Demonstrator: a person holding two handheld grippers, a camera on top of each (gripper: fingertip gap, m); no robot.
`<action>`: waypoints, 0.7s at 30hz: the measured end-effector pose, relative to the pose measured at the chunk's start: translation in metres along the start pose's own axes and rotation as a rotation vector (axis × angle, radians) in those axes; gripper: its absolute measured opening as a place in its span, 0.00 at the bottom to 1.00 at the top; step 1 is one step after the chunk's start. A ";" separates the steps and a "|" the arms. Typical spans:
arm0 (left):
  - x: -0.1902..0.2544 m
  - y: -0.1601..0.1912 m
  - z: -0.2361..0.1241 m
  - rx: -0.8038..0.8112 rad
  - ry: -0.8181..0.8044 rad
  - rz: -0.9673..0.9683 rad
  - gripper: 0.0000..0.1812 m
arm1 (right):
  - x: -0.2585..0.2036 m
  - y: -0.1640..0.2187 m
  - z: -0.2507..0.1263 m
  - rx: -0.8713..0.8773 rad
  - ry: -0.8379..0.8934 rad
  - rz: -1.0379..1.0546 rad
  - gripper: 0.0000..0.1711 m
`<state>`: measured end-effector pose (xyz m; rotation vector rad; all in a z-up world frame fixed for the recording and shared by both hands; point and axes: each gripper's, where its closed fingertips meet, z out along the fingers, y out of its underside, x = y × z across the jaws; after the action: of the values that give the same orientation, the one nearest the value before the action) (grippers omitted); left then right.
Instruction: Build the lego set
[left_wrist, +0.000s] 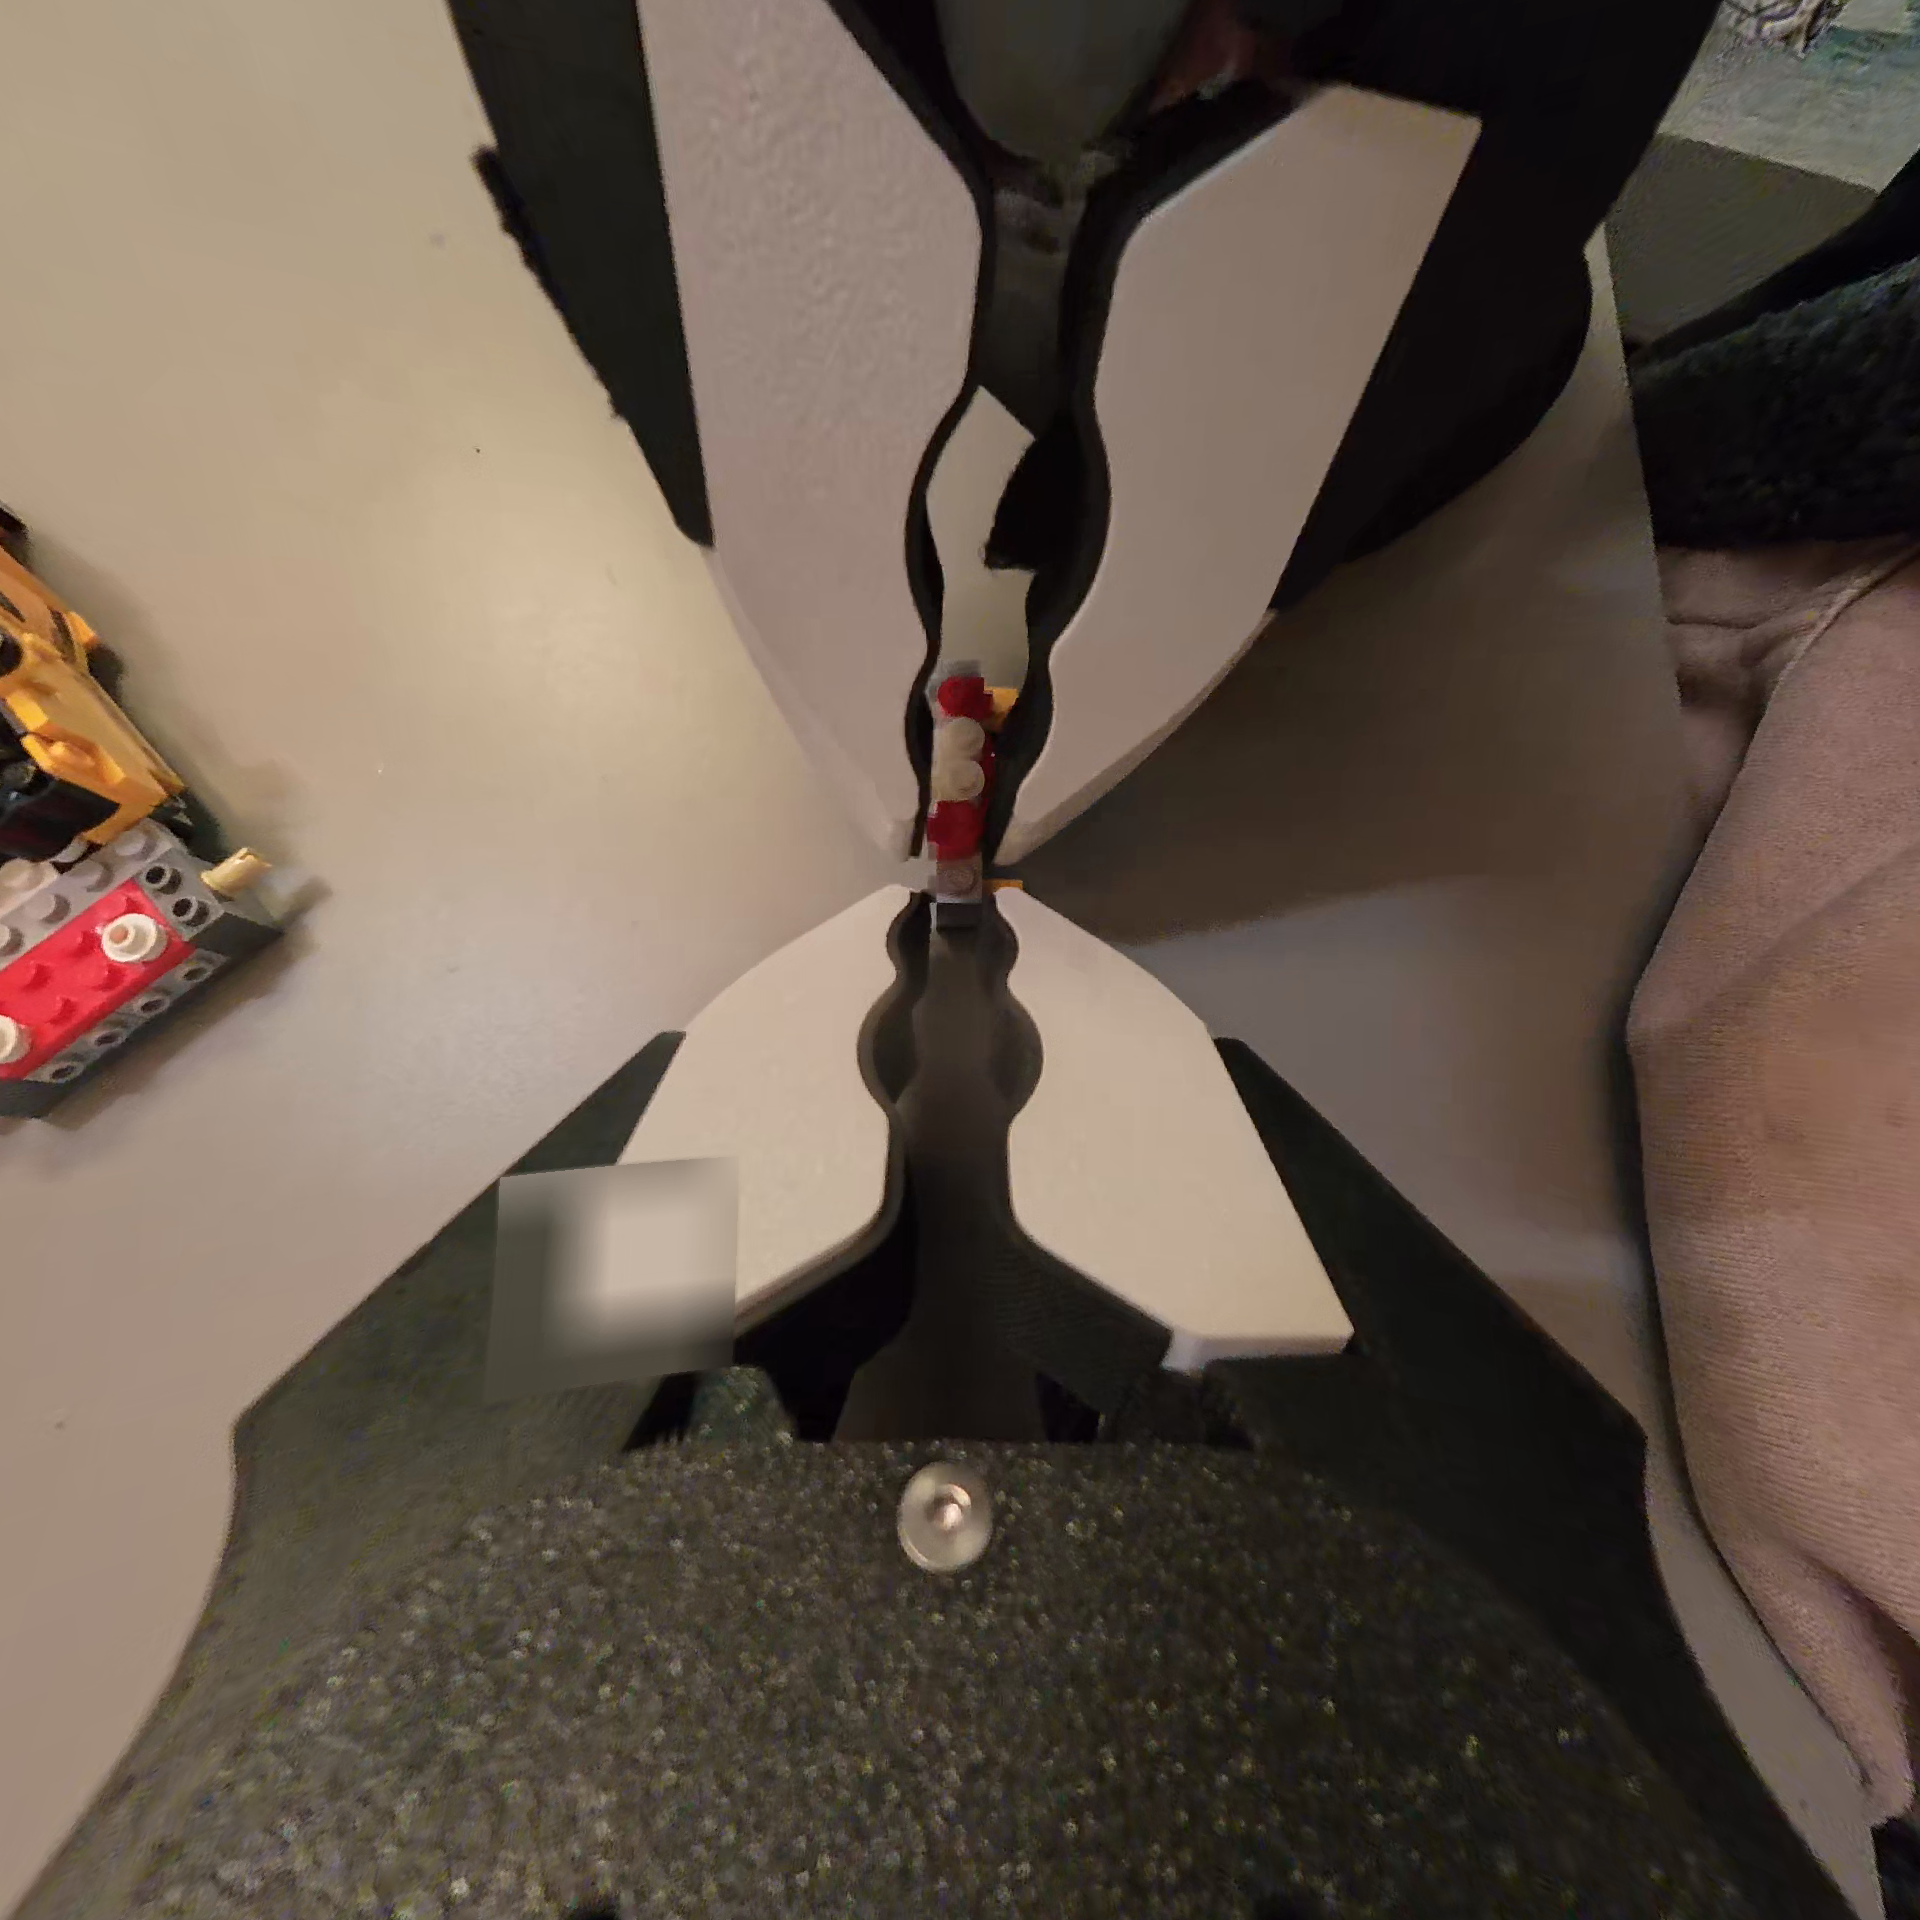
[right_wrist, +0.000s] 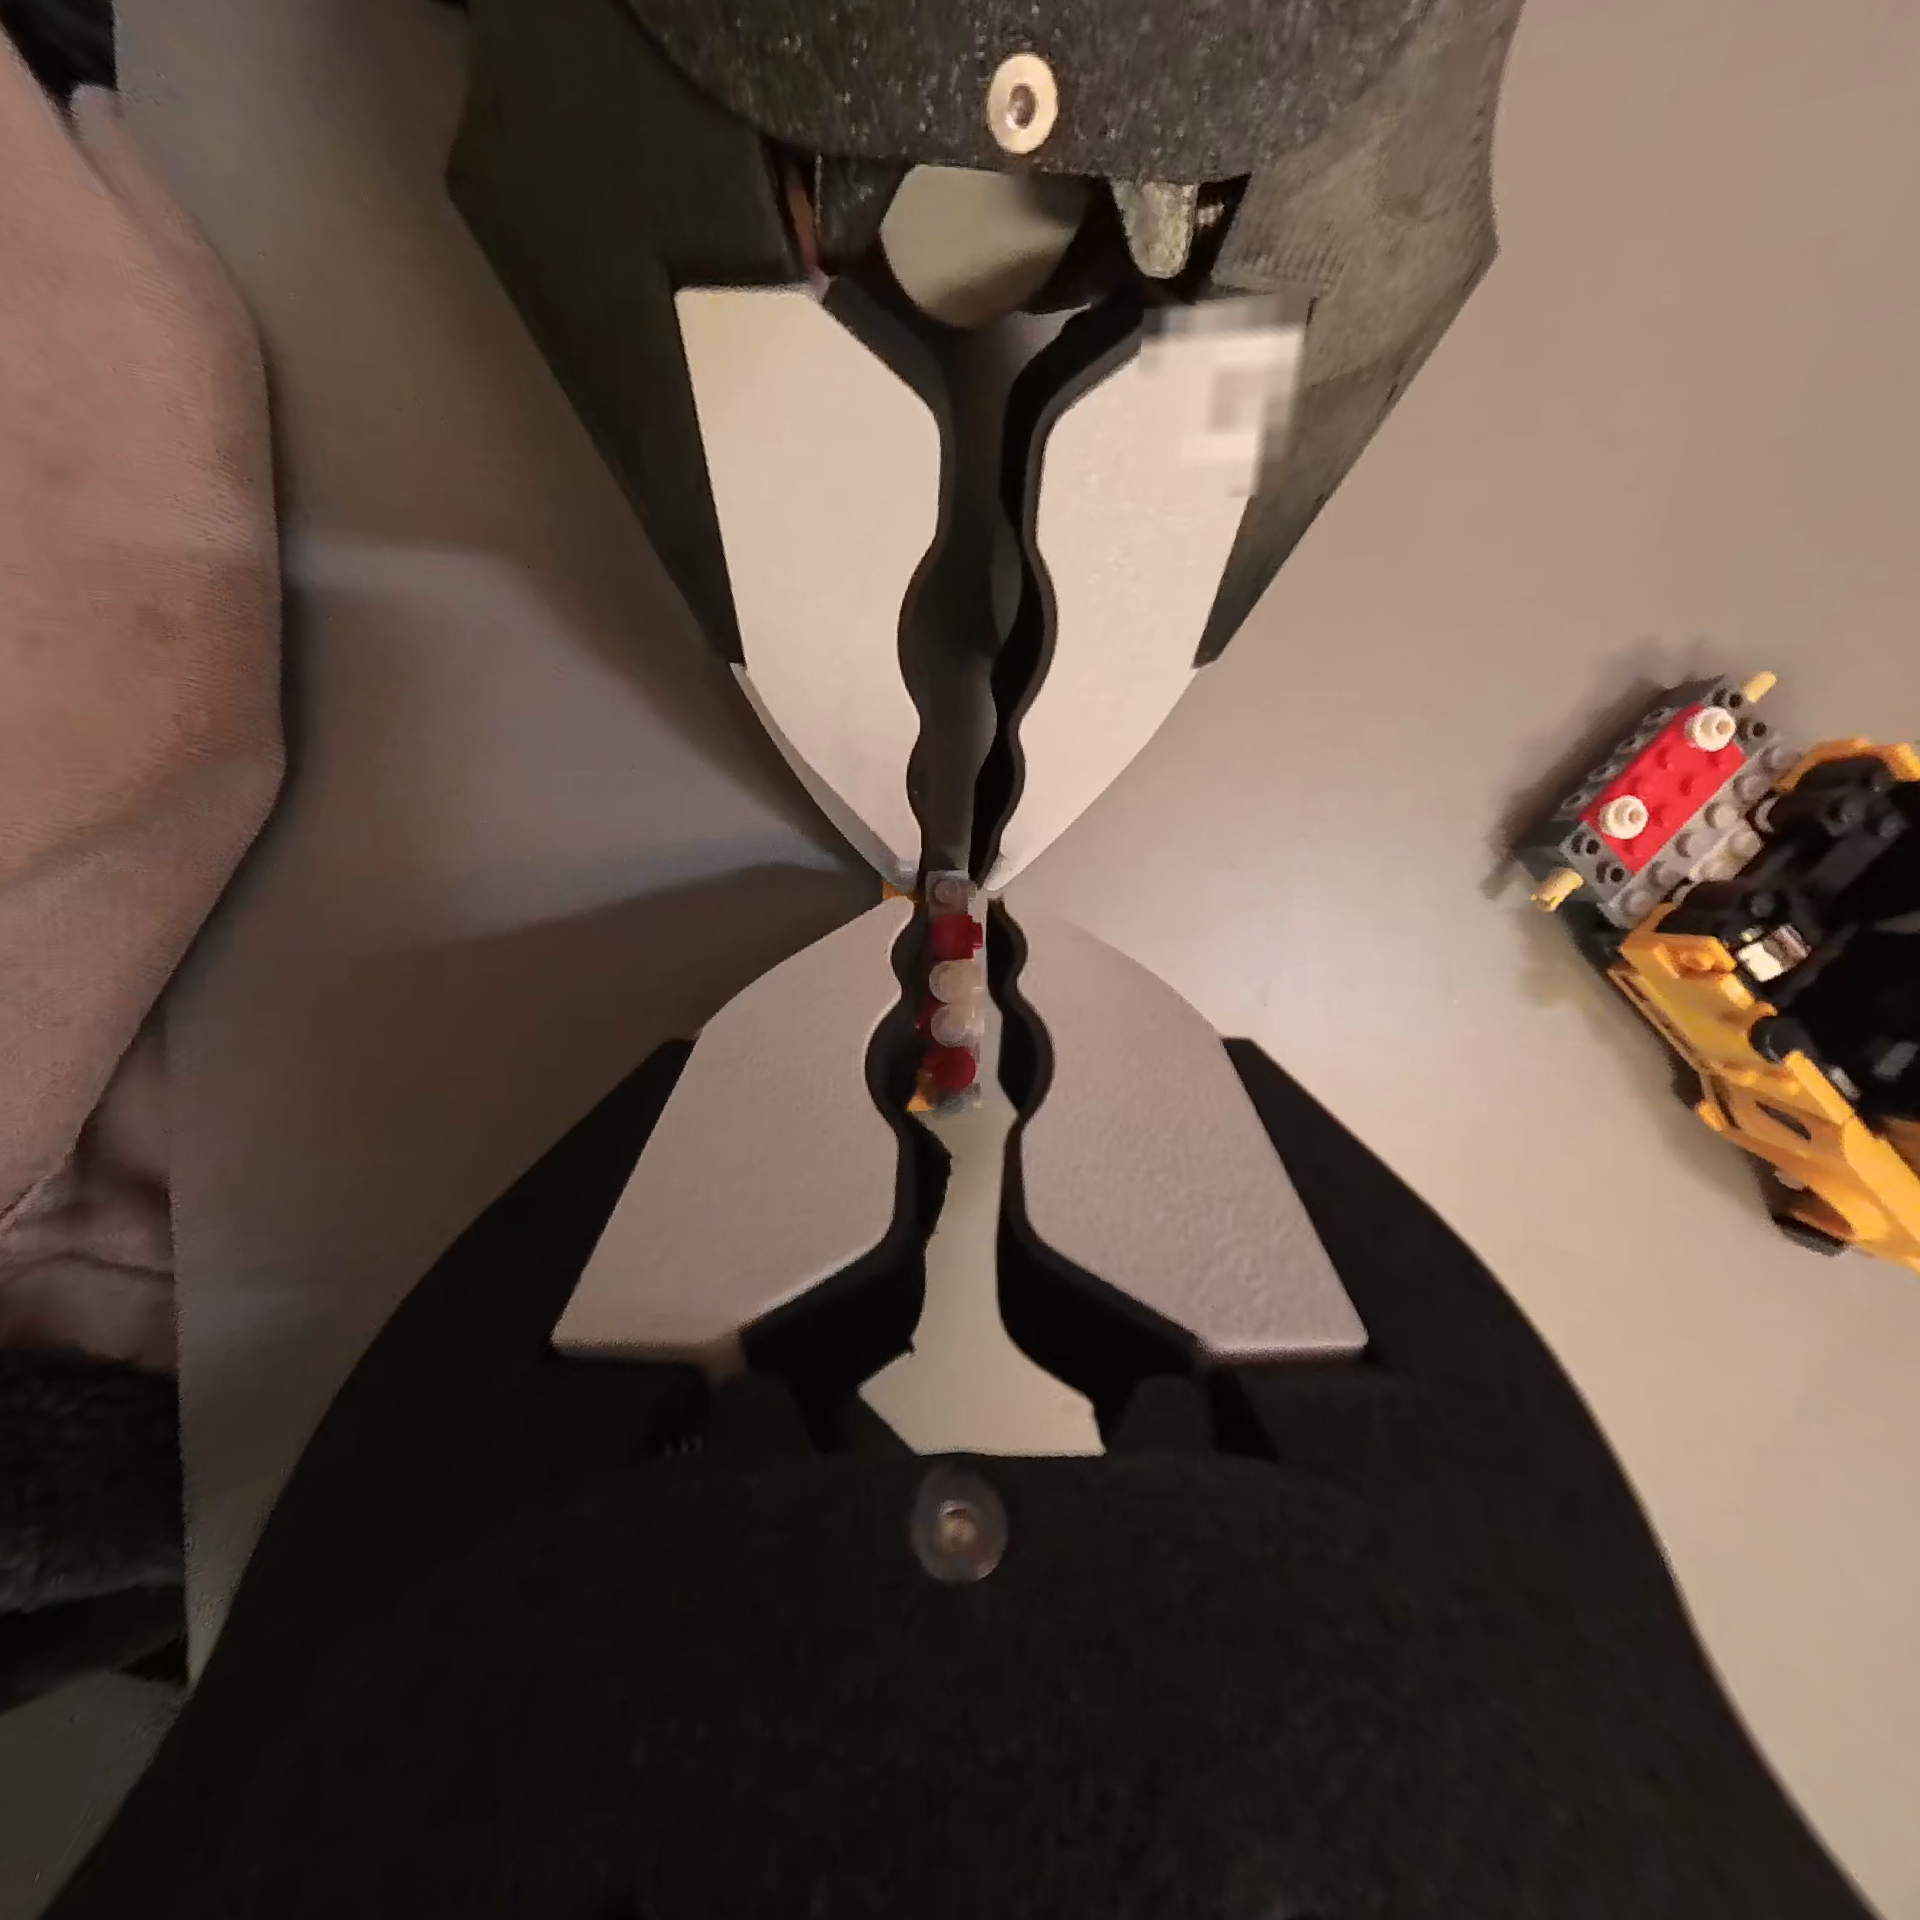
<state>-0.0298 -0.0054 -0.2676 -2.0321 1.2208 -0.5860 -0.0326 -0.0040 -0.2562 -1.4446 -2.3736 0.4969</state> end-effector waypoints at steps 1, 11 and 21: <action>0.000 0.000 0.000 0.000 0.000 0.003 0.05 | 0.000 0.001 0.000 -0.010 -0.006 -0.024 0.06; -0.001 0.000 0.001 -0.007 -0.029 0.006 0.05 | 0.001 0.002 0.001 -0.008 0.007 0.202 0.04; -0.001 0.000 0.001 -0.013 -0.049 0.015 0.05 | 0.002 0.003 0.001 -0.031 0.064 0.403 0.04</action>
<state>-0.0298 -0.0045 -0.2682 -2.0345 1.2127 -0.5192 -0.0318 -0.0014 -0.2584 -1.9335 -2.0505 0.5002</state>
